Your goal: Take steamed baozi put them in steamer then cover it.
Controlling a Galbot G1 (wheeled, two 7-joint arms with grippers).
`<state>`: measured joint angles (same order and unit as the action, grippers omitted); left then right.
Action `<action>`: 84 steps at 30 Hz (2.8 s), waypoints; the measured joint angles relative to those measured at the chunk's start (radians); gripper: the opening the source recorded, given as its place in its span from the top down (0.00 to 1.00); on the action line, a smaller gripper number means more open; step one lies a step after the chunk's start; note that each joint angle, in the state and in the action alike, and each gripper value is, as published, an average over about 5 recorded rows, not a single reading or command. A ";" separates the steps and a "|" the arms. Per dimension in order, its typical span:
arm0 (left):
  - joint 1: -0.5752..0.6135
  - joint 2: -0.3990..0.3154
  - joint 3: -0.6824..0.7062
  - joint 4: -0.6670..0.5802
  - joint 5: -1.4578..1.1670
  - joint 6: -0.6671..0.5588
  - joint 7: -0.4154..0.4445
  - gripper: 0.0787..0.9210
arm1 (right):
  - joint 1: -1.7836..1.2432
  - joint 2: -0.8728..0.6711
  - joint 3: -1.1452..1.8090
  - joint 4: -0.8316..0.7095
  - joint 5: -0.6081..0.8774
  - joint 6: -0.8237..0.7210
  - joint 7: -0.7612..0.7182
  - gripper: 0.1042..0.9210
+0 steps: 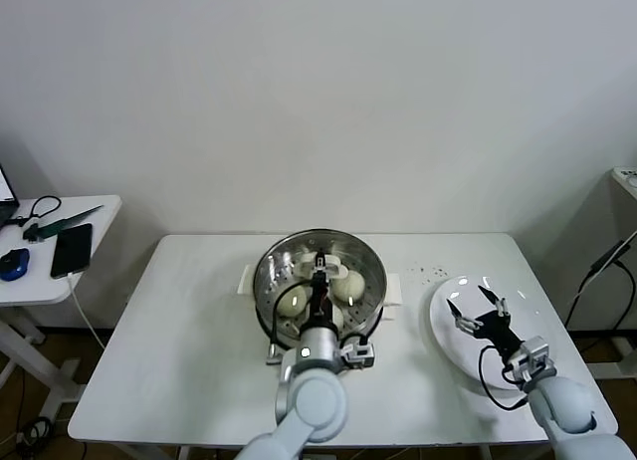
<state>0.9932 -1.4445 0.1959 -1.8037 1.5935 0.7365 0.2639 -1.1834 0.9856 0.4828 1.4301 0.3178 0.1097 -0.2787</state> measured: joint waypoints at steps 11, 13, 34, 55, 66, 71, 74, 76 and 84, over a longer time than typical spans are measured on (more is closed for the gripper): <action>0.002 0.001 0.002 0.007 0.000 0.000 -0.016 0.93 | 0.004 0.000 -0.001 0.000 -0.002 0.000 -0.002 0.12; 0.002 0.002 0.003 0.007 0.000 0.000 -0.016 0.93 | 0.004 -0.001 0.000 0.000 -0.002 0.000 -0.002 0.12; 0.043 0.063 -0.020 -0.096 -0.090 0.000 -0.038 0.37 | 0.009 -0.007 0.008 0.017 0.005 -0.047 0.007 0.12; 0.238 0.187 -0.225 -0.316 -0.564 -0.167 -0.282 0.12 | -0.022 -0.023 0.061 0.074 0.037 -0.109 0.028 0.12; 0.385 0.185 -0.501 -0.344 -1.003 -0.461 -0.357 0.12 | -0.071 -0.012 0.092 0.134 0.036 -0.088 0.030 0.12; 0.457 0.156 -0.629 -0.326 -1.216 -0.553 -0.357 0.12 | -0.094 0.000 0.102 0.163 0.027 -0.072 0.031 0.12; 0.495 0.135 -0.693 -0.313 -1.318 -0.592 -0.354 0.12 | -0.108 0.009 0.109 0.179 0.024 -0.064 0.030 0.12; 0.518 0.117 -0.730 -0.303 -1.375 -0.615 -0.350 0.12 | -0.118 0.017 0.114 0.187 0.023 -0.058 0.029 0.12; 0.597 0.059 -0.825 -0.276 -1.520 -0.682 -0.325 0.12 | -0.162 0.045 0.142 0.211 0.040 -0.035 0.023 0.12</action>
<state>1.5899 -1.3853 -0.6292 -2.0795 0.0733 0.0543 -0.0609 -1.3458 1.0306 0.6252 1.6416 0.3576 0.0747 -0.2560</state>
